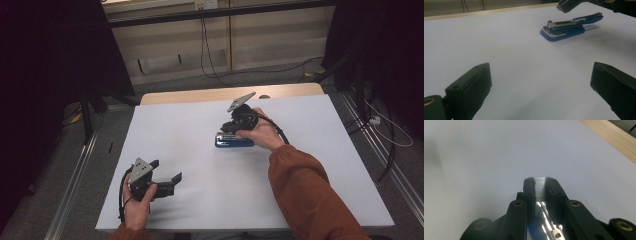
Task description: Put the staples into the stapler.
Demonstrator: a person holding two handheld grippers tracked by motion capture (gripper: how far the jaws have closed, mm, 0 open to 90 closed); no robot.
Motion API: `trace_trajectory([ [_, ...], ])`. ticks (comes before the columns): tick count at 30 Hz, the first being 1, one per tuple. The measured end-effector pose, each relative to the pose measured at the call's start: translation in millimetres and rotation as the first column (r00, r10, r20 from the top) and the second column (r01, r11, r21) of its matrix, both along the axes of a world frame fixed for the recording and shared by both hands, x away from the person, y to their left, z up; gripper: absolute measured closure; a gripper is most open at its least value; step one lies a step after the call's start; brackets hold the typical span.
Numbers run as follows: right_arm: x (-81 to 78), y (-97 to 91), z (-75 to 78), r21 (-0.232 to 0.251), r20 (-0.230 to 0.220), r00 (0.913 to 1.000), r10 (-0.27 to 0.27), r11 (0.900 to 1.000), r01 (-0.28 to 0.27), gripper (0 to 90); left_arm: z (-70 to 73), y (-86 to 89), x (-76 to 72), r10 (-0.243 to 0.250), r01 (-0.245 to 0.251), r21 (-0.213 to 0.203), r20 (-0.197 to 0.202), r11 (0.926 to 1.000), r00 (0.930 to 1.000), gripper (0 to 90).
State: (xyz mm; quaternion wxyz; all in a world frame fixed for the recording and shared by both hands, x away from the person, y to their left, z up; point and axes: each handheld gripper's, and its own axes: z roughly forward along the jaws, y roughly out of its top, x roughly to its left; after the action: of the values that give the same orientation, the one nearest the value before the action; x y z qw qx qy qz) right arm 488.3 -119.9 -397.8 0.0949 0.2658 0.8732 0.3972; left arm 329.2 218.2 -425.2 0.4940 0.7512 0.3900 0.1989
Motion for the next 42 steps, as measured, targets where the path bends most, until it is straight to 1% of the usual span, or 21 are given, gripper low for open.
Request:
trace_trajectory([
  [4, 2.8, -0.6, -3.0, 0.002, -0.006, 1.0000, -0.003, 1.0000, 0.003, 78.9, -0.2, 0.2, 0.2, -0.003, 0.003, 0.003, -0.002, 1.0000, 1.0000, 3.7],
  [6, 3.7, -0.8, -3.9, -0.007, -0.004, 1.0000, 0.003, 1.0000, -0.003, 78.9, -0.3, 0.5, 0.5, -0.006, 0.006, 0.010, -0.004, 0.9999, 1.0000, 3.7],
  [9, 5.9, -2.3, -5.0, -0.019, 0.000, 1.0000, -0.005, 0.9998, 0.005, 78.8, -0.2, 0.3, 0.4, -0.007, 0.007, 0.008, -0.002, 0.9999, 1.0000, 3.7],
  [11, 7.0, -3.4, -6.1, -0.018, 0.002, 0.9999, -0.010, 0.9998, 0.010, 78.9, -0.1, 0.3, 0.2, 0.001, -0.001, 0.004, -0.001, 1.0000, 1.0000, 3.8],
  [13, 7.8, -3.6, -7.4, -0.039, 0.005, 1.0000, -0.008, 0.9992, 0.008, 78.8, -0.3, 0.9, 0.6, -0.002, 0.002, 0.011, -0.004, 0.9999, 1.0000, 3.8],
  [15, 8.4, -3.6, -7.9, -0.048, 0.014, 0.9999, -0.002, 0.9988, 0.003, 78.9, -0.4, 0.6, 0.5, -0.005, 0.005, 0.008, -0.007, 1.0000, 1.0000, 3.8],
  [17, 9.7, -3.5, -8.3, -0.058, 0.017, 0.9998, 0.008, 0.9983, -0.007, 78.9, -0.3, 0.5, 0.4, -0.006, 0.006, 0.011, -0.004, 0.9999, 1.0000, 4.1],
  [19, 10.5, -2.0, -9.0, -0.082, 0.024, 0.9992, 0.031, 0.9962, -0.029, 78.8, -0.2, 0.7, 0.4, -0.007, 0.007, 0.010, -0.006, 0.9999, 1.0000, 4.1],
  [21, 10.9, -0.7, -8.7, -0.070, 0.029, 0.9986, 0.045, 0.9967, -0.043, 78.9, -0.2, 0.6, 0.2, -0.002, 0.002, 0.005, -0.003, 1.0000, 1.0000, 4.1],
  [24, 11.5, 1.7, -10.2, -0.093, 0.026, 0.9972, 0.070, 0.9934, -0.067, 78.8, -0.5, 0.5, 0.4, -0.013, 0.013, 0.007, -0.009, 0.9999, 0.9999, 4.1],
  [27, 12.9, 2.7, -11.7, -0.093, 0.023, 0.9951, 0.096, 0.9913, -0.093, 78.9, 0.2, -0.4, -0.2, -0.015, 0.015, 0.009, -0.005, 0.9998, 0.9999, 4.2],
  [29, 12.6, 3.4, -12.8, -0.083, 0.020, 0.9941, 0.107, 0.9910, -0.105, 78.9, 0.1, -0.3, -0.2, -0.015, 0.015, 0.008, -0.005, 0.9999, 0.9999, 4.2],
  [32, 12.7, 4.4, -14.5, -0.089, 0.019, 0.9921, 0.124, 0.9886, -0.122, 78.9, -0.1, 0.0, -0.1, -0.015, 0.015, 0.009, -0.008, 0.9998, 0.9999, 4.2],
  [35, 13.7, 4.6, -15.0, -0.102, 0.024, 0.9901, 0.138, 0.9856, -0.135, 78.9, 1.2, 0.1, -0.9, -0.017, 0.017, 0.004, 0.005, 0.9999, 0.9999, 4.5],
  [38, 14.3, 4.8, -15.4, -0.115, 0.027, 0.9873, 0.157, 0.9815, -0.153, 78.9, 0.8, 0.2, -0.7, -0.020, 0.020, 0.008, 0.000, 0.9998, 0.9998, 4.5],
  [42, 15.5, 4.2, -15.0, -0.110, 0.026, 0.9837, 0.178, 0.9786, -0.174, 78.8, 0.7, 0.1, -0.6, -0.020, 0.020, 0.009, -0.002, 0.9998, 0.9998, 4.5],
])
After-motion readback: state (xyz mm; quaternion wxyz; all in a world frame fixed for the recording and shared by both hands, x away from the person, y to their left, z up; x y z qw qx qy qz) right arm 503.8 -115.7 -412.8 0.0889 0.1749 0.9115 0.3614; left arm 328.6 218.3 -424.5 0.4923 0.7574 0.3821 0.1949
